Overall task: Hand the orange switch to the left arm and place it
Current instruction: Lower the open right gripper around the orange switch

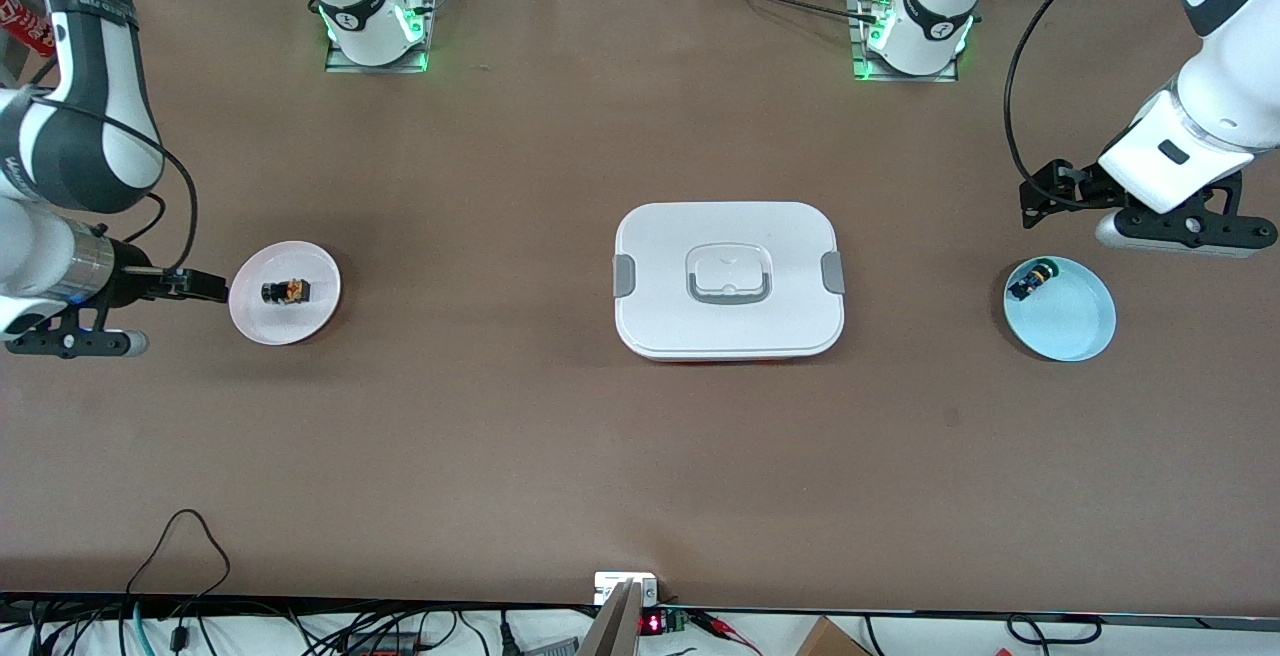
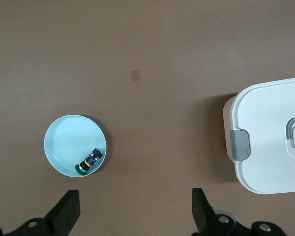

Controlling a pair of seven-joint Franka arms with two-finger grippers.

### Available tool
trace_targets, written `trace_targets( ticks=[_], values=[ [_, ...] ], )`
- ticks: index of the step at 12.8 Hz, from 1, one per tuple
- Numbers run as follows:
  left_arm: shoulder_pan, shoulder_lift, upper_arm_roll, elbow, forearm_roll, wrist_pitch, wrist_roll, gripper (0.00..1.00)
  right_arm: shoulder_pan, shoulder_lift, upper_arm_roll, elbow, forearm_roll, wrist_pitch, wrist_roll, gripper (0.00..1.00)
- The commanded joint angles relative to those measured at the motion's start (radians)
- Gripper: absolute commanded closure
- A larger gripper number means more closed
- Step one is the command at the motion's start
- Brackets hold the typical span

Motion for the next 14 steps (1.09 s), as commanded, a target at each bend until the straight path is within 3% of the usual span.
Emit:
trace_targets(
  ticks=[1, 7, 14],
  values=[
    [-0.007, 0.016, 0.002, 0.033, 0.007, -0.022, -0.01, 0.0, 0.0, -0.021, 0.004, -0.08, -0.004, 0.078, -0.006, 0.0],
    [-0.007, 0.016, 0.002, 0.033, 0.007, -0.022, -0.009, 0.0, -0.005, -0.024, 0.002, -0.33, -0.005, 0.374, -0.072, 0.0],
    [-0.007, 0.016, 0.002, 0.033, 0.007, -0.022, -0.009, 0.0, -0.032, 0.034, 0.002, -0.431, -0.007, 0.539, -0.22, 0.0]
  ],
)
